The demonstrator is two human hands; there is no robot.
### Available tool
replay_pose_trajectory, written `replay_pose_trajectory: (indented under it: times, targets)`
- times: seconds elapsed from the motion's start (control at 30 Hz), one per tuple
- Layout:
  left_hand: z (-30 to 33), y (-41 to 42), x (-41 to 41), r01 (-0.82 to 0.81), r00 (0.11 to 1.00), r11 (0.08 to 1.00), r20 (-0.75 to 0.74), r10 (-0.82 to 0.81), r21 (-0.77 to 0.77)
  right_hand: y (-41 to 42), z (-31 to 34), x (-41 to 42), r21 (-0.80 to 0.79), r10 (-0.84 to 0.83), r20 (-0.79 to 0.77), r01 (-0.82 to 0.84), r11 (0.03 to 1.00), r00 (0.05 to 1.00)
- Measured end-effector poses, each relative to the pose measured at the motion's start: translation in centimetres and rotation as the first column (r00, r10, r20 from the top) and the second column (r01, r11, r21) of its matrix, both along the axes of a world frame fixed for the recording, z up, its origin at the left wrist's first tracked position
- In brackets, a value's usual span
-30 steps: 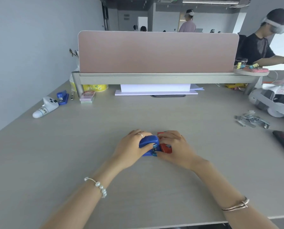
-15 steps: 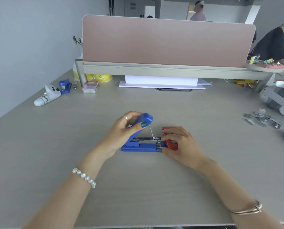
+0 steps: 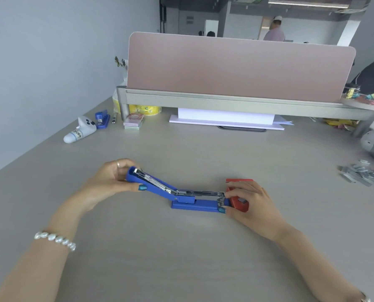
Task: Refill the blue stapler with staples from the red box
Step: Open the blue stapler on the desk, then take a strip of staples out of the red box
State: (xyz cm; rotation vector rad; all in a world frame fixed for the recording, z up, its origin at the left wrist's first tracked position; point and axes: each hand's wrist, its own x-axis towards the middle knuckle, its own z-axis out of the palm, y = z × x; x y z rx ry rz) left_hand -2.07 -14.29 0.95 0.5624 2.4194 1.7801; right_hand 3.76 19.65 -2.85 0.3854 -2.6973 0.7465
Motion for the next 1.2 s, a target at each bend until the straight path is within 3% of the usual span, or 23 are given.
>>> replay_pose_trajectory:
  times: [0.17,0.3,0.5,0.67,0.8,1.0,1.2]
  targets:
    - [-1.5,-0.9,-0.5,-0.077,0.997,0.96,0.004,0.081,-0.269,-0.2,0.0,0.1,0.048,-0.036,-0.045,0.038,0.998,0.998]
    - [-2.0,-0.9,-0.6,-0.106,0.994,0.937,-0.028,0.102,-0.334,0.0,0.3,0.9,0.13,-0.16,-0.145,0.179,0.975,0.976]
    - [-2.4,-0.6,-1.0,-0.125,0.992,0.918,-0.075,0.104,-0.376,0.2,1.3,1.6,-0.015,-0.361,0.009,0.361,0.932,0.933]
    - [-1.0,2.3,-1.5,-0.086,0.988,0.9,-0.154,0.022,-0.426,0.0,1.9,1.2,-0.079,-0.376,0.07,0.381,0.921,0.924]
    - [1.3,5.9,-2.0,0.007,0.98,0.889,-0.171,-0.096,-0.457,0.0,3.7,0.4,-0.297,-0.361,0.076,0.367,0.882,0.929]
    - [2.1,11.9,-1.2,0.134,0.955,0.904,-0.189,-0.227,-0.405,-1.1,6.8,-1.9,-0.633,-0.076,0.204,0.19,0.75,0.976]
    - [1.2,16.5,0.2,-0.036,0.961,0.997,-0.275,0.015,-0.072,-3.8,7.4,-2.5,-0.781,0.097,0.187,0.088,0.619,0.978]
